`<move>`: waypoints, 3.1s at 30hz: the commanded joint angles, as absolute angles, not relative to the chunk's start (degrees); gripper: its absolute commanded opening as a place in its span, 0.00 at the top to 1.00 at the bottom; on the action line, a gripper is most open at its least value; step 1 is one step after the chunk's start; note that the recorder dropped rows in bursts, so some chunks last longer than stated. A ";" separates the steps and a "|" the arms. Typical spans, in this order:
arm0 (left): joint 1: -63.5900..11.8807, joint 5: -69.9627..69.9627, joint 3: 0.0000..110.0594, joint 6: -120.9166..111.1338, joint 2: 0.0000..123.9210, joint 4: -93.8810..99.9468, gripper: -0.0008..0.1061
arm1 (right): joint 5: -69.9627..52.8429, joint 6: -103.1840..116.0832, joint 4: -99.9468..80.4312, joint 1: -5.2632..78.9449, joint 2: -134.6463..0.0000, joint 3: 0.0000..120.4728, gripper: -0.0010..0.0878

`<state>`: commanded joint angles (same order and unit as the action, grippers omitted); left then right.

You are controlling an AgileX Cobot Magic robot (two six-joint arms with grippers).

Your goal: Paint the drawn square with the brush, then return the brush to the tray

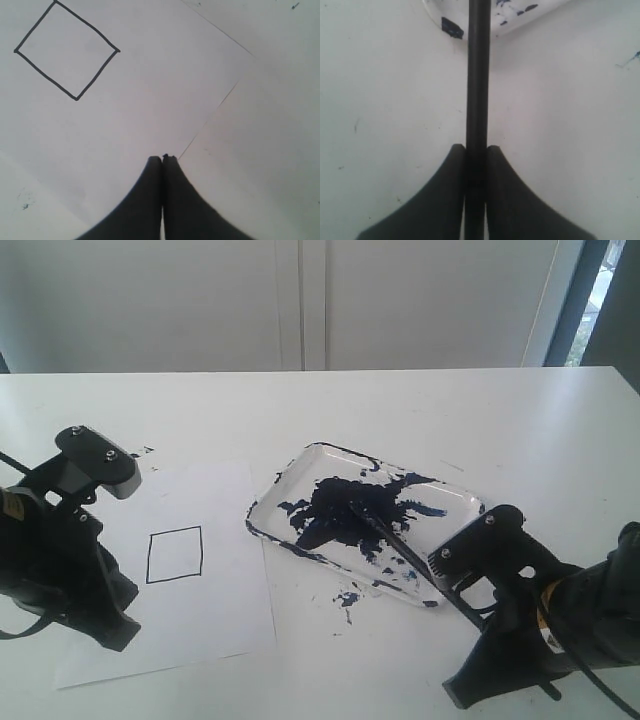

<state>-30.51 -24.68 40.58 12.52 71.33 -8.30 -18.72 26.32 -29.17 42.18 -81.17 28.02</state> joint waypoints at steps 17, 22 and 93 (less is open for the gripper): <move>-30.51 -24.81 40.58 12.74 71.33 -8.30 0.99 | -14.74 26.32 -32.37 42.18 -84.26 27.90 0.60; -30.51 -24.81 40.58 12.84 71.33 -8.30 0.99 | -13.20 26.32 -33.11 42.18 -84.15 27.90 0.57; -30.51 -24.73 40.58 14.00 71.33 -6.82 0.99 | -39.75 8.93 -16.88 42.18 -74.72 36.13 0.99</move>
